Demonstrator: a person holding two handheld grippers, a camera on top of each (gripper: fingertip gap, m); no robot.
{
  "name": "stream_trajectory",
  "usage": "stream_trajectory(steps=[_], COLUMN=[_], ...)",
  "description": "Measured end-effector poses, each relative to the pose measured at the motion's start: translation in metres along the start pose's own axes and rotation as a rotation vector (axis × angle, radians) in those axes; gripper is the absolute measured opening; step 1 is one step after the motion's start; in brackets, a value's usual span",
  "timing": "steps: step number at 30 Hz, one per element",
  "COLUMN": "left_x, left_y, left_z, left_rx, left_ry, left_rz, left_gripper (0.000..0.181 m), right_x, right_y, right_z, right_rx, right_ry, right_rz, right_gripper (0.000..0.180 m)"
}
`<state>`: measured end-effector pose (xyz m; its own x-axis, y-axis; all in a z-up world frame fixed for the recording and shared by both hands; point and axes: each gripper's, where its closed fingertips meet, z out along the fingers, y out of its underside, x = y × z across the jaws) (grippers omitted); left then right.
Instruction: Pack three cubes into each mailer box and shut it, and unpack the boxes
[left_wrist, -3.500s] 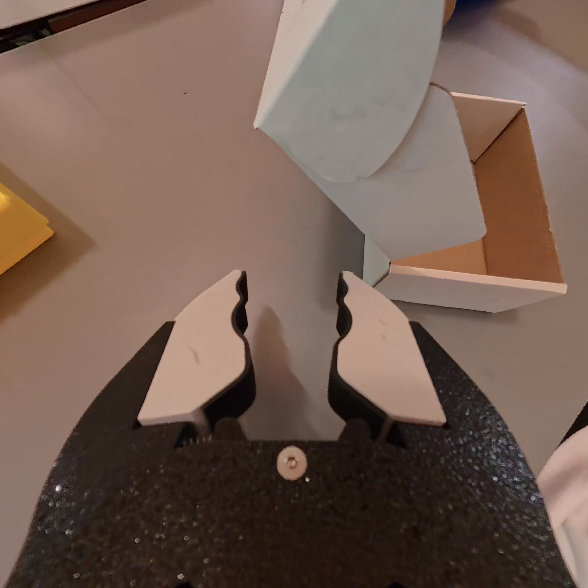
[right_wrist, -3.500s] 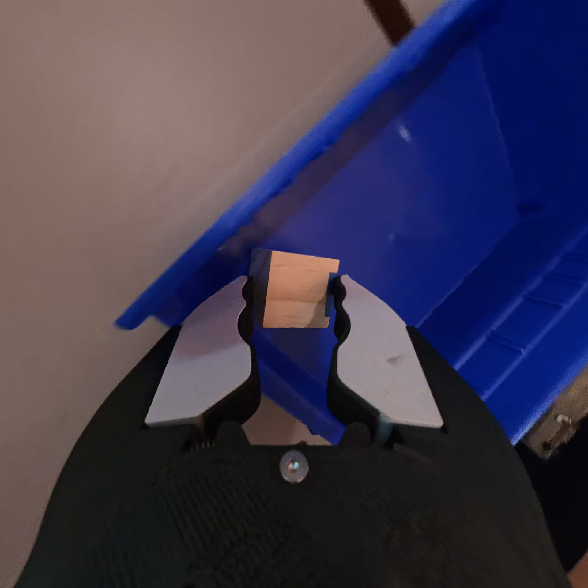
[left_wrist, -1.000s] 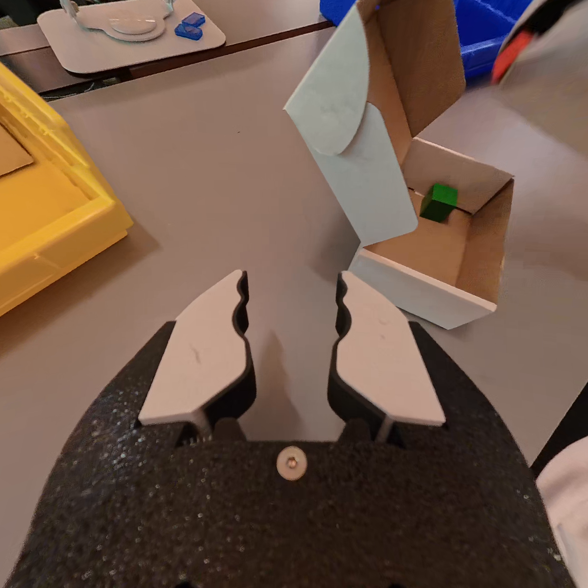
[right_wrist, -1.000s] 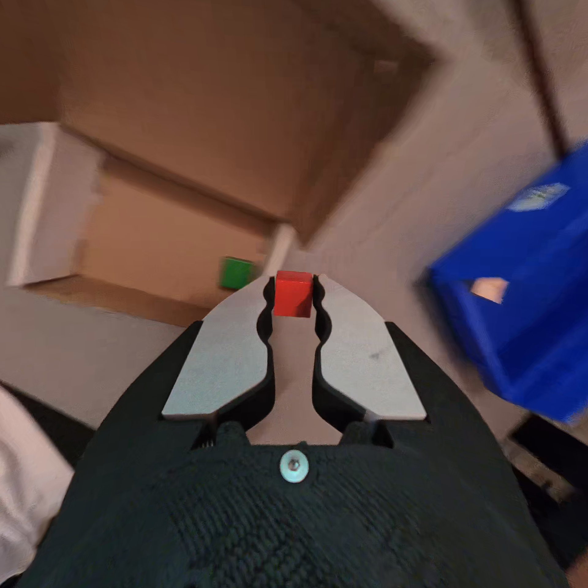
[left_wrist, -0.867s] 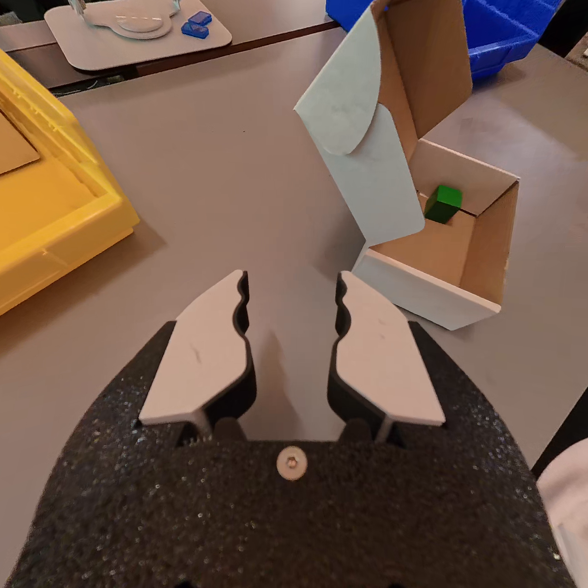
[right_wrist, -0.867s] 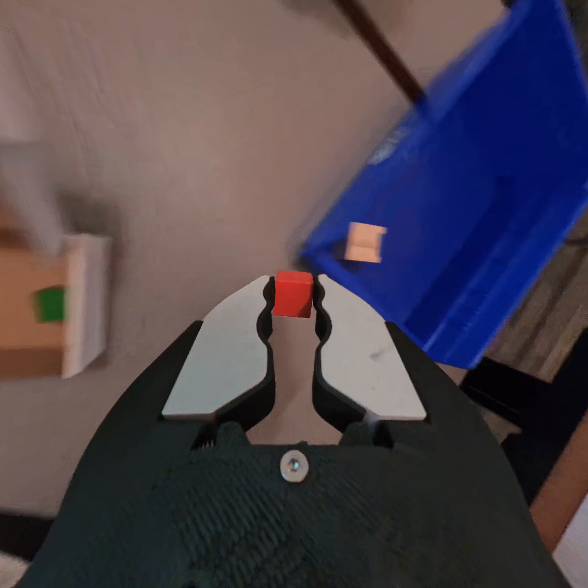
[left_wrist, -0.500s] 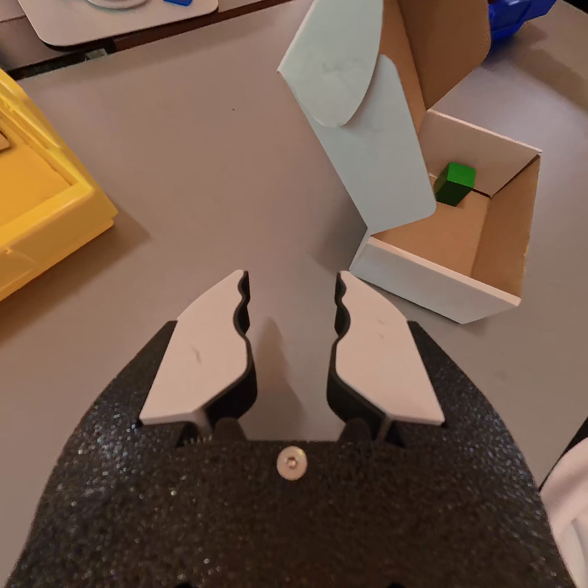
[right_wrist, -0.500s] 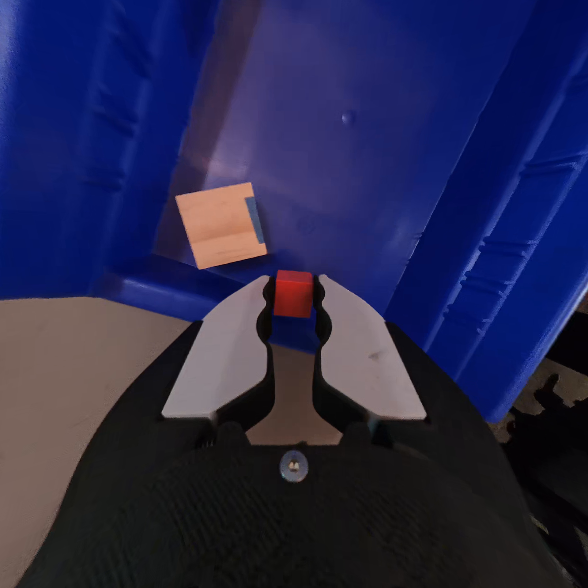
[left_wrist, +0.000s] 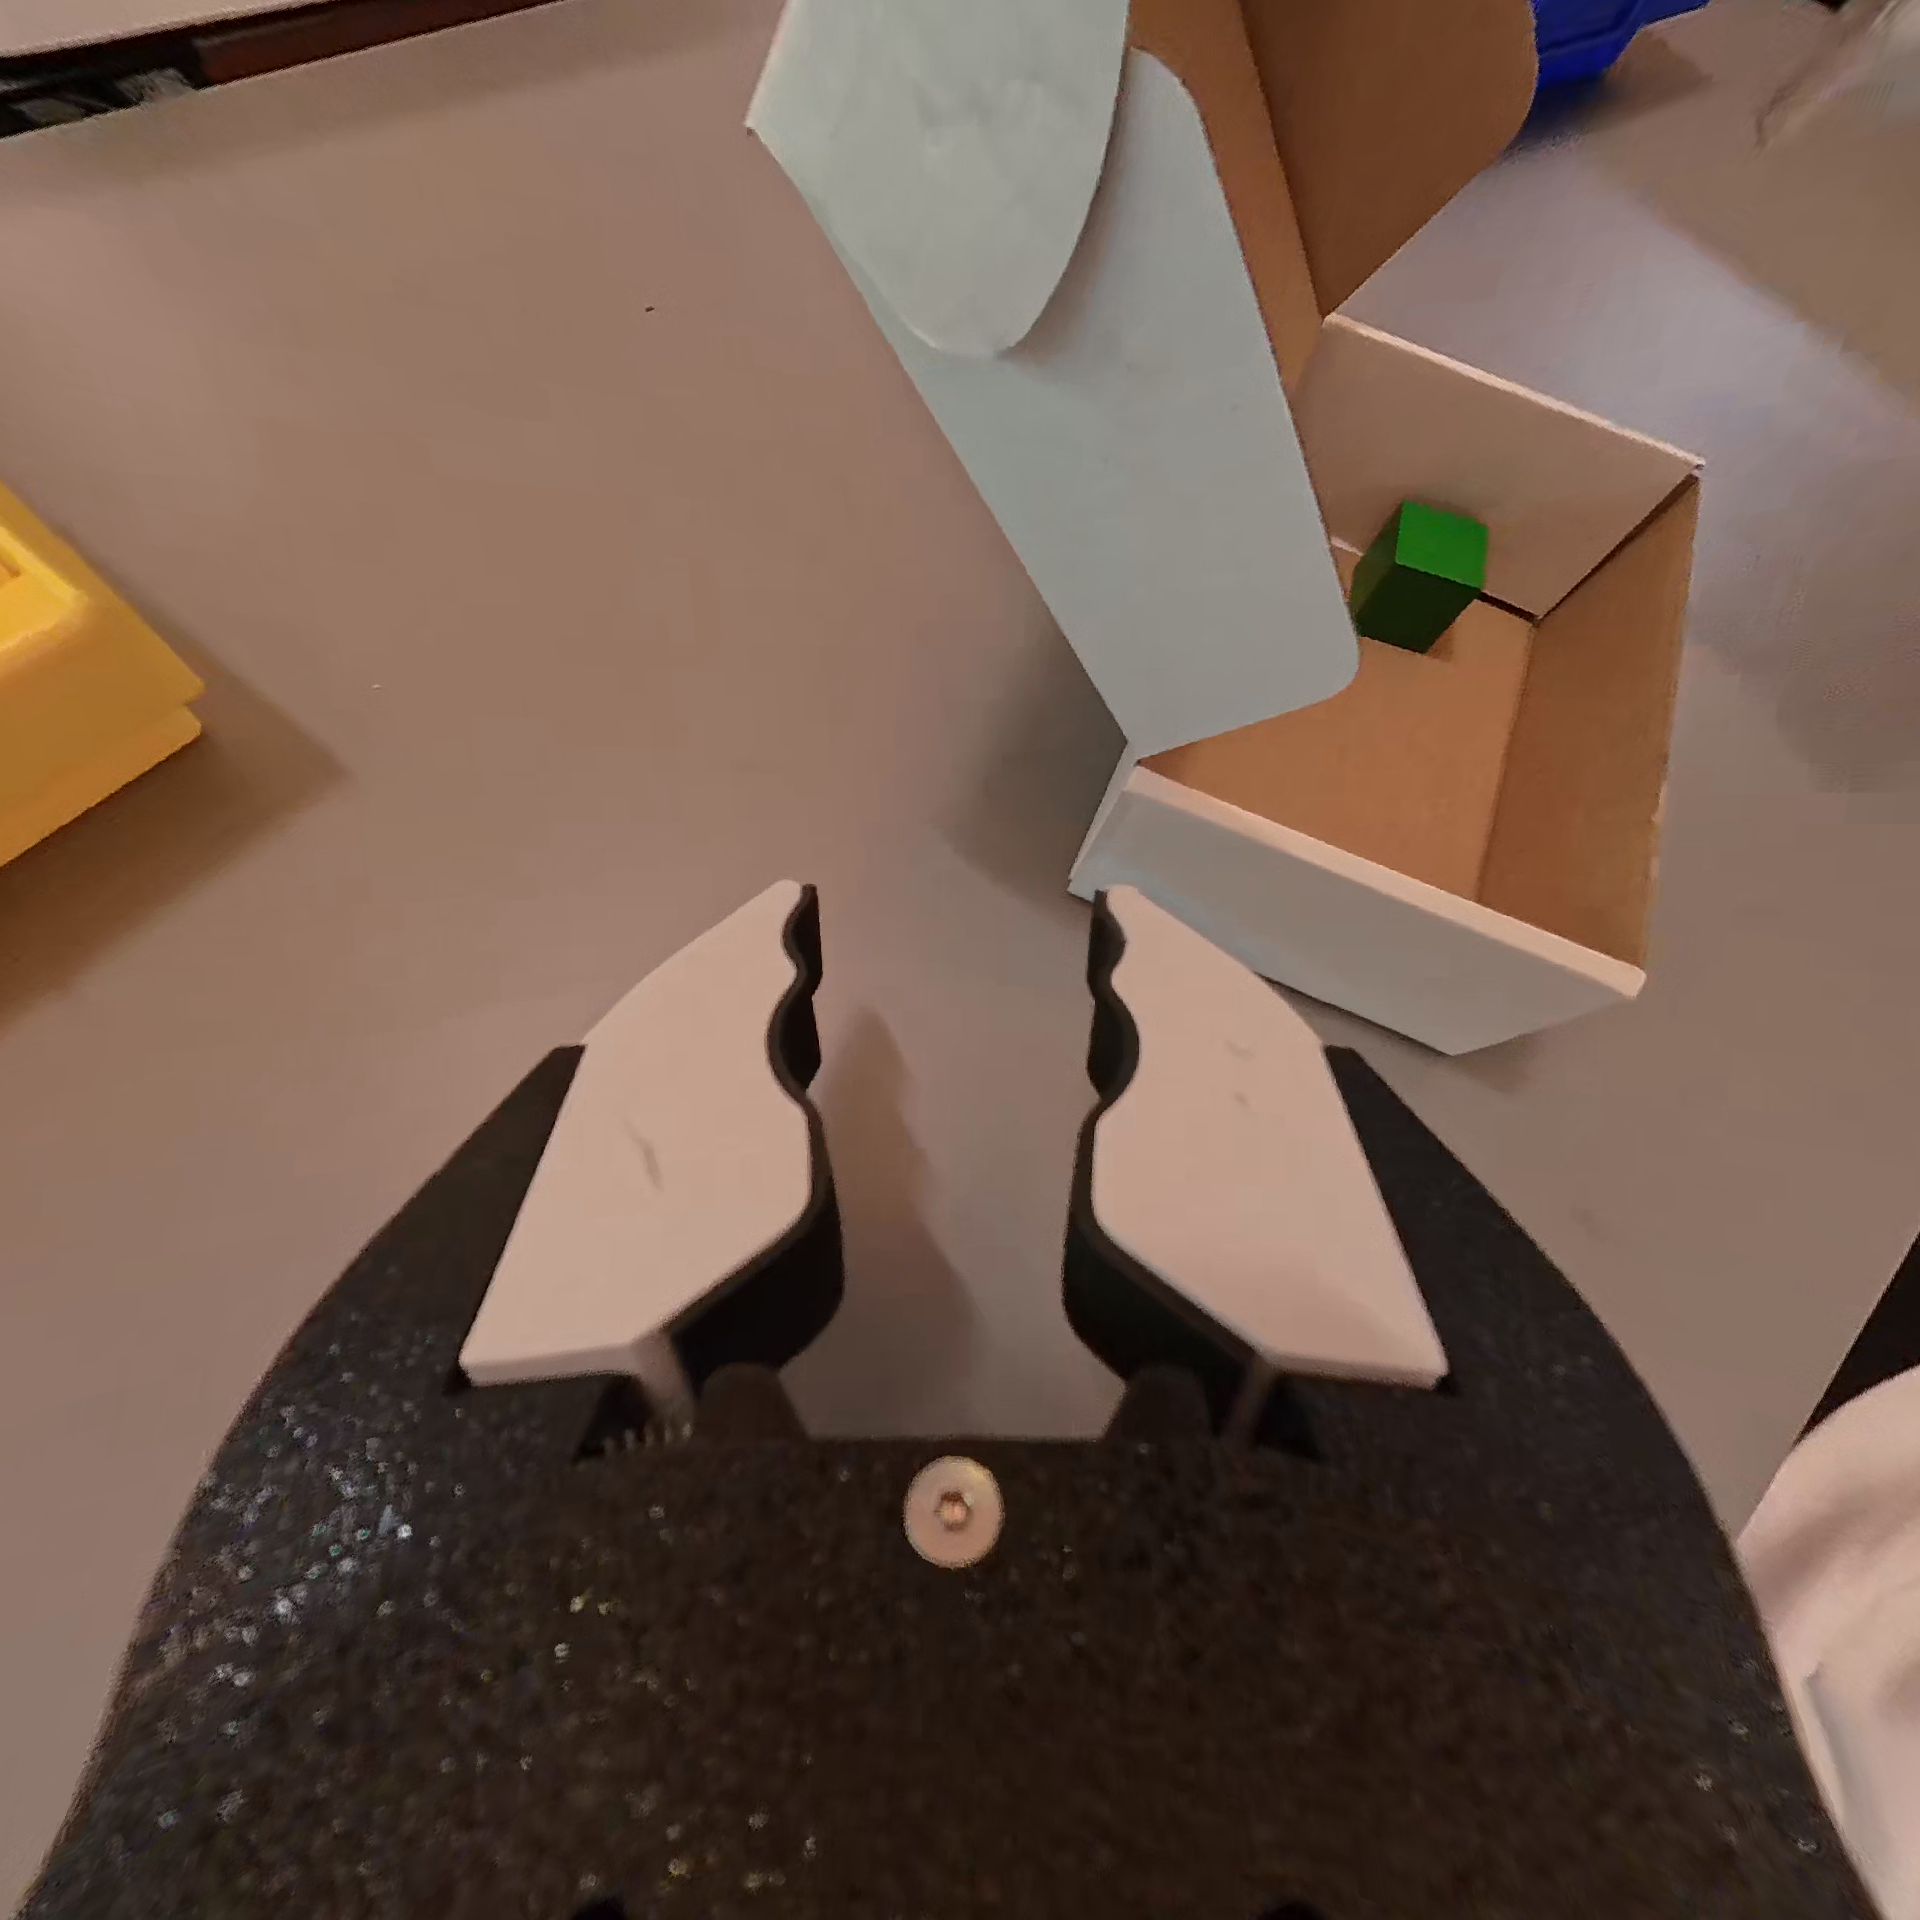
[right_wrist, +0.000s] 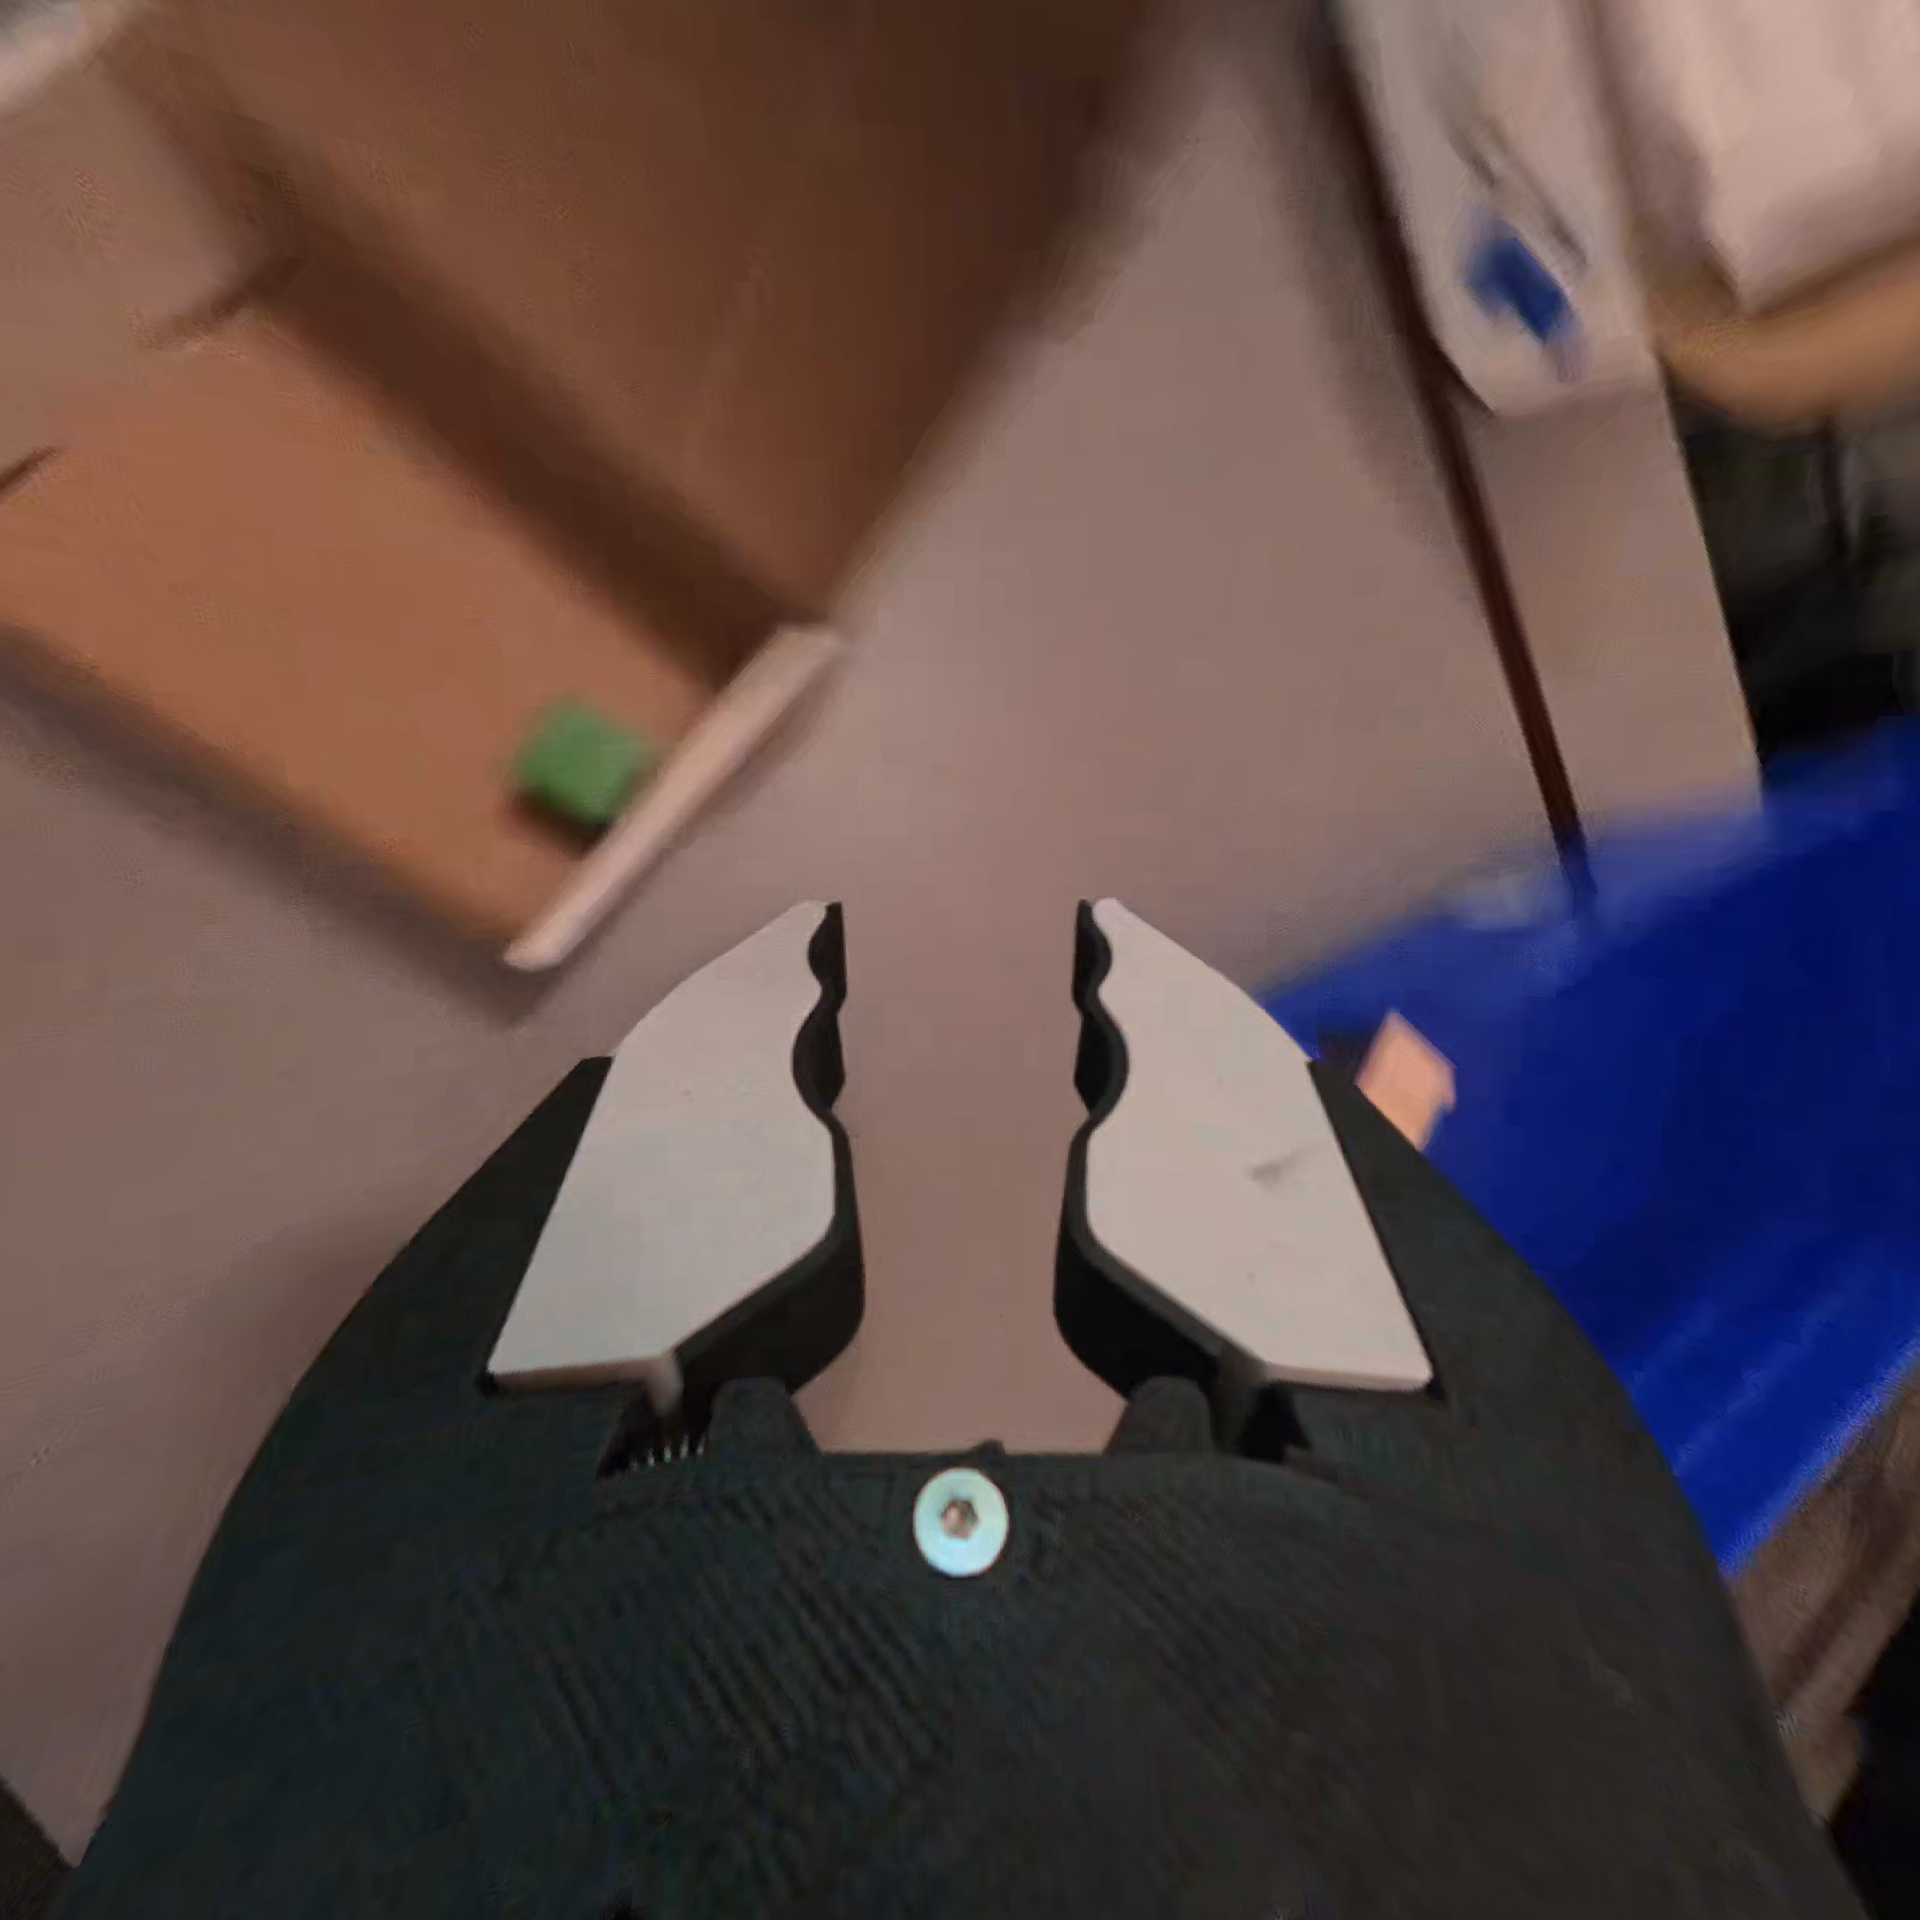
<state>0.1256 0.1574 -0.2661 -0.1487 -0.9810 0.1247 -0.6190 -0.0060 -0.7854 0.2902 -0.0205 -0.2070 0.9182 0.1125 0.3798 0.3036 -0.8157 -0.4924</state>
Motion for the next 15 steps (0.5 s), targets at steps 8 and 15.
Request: stream_trajectory(steps=[8, 15], left_x=[0.009, 0.008], left_y=[-0.007, -0.006], left_z=[0.000, -0.005], left_rx=[0.001, 0.006], left_ry=[-0.002, -0.002], left_rz=[0.057, 0.054], left_gripper=[0.048, 0.048], right_x=[-0.087, -0.092], right_y=[-0.034, -0.021], right_z=[0.037, 0.059], right_rx=[-0.118, -0.331], right_ry=[-0.229, -0.468], right_rz=[-0.796, -0.771], right_gripper=[0.039, 0.045])
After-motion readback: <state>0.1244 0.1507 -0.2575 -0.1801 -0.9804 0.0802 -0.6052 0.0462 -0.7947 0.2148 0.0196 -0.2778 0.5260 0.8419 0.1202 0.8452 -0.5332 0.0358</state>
